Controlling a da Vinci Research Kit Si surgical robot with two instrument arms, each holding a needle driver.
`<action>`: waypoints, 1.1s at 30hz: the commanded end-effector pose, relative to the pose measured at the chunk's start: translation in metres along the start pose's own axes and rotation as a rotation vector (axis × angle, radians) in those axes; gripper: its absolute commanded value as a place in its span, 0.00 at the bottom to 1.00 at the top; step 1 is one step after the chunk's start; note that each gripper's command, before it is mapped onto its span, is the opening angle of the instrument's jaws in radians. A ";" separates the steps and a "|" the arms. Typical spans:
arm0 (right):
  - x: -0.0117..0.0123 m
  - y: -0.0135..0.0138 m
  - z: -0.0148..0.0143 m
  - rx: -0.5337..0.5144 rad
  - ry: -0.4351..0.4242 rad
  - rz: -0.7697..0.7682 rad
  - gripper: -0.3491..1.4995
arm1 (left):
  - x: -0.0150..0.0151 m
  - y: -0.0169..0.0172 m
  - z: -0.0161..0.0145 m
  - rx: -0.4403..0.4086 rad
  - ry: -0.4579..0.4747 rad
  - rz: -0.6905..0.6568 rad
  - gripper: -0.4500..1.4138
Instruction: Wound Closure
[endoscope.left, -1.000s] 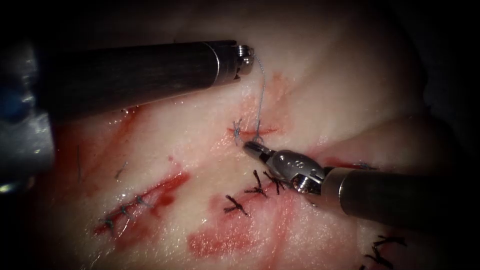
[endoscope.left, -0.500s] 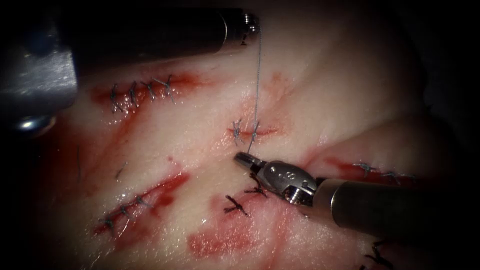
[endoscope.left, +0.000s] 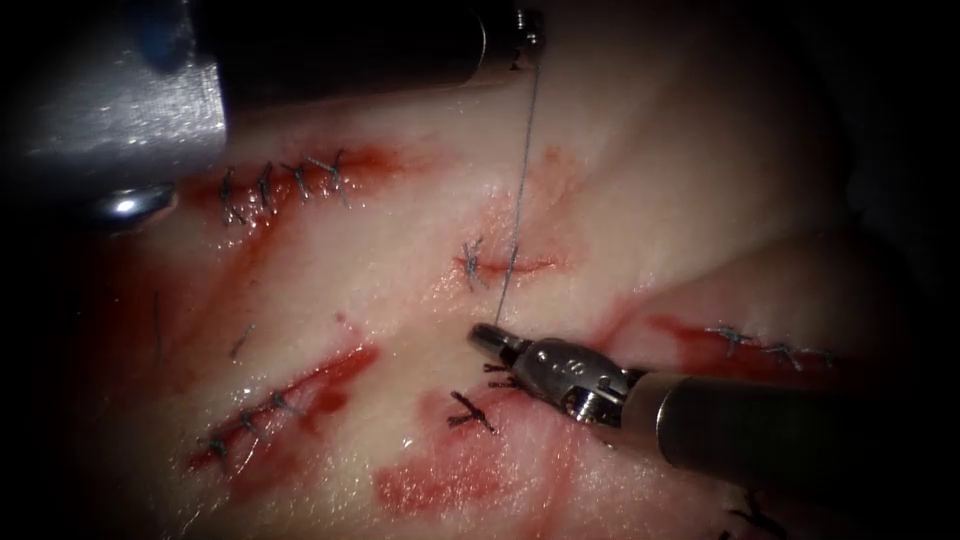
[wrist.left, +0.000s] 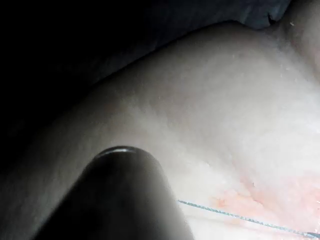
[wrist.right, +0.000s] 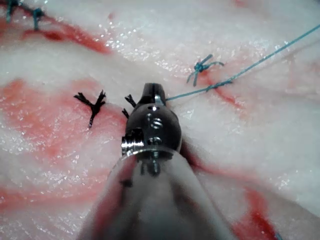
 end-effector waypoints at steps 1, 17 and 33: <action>-0.0003 -0.0009 0.0009 0.017 -0.016 0.017 0.00 | 0.0007 -0.0005 0.0008 0.007 0.005 0.000 0.00; -0.0018 -0.0031 0.0023 0.150 -0.150 0.041 0.00 | 0.0005 -0.0009 0.0021 0.030 0.010 0.019 0.00; -0.0005 0.0011 0.0012 0.019 0.022 0.090 0.22 | -0.0036 0.0032 -0.0063 -0.065 -0.111 0.084 0.00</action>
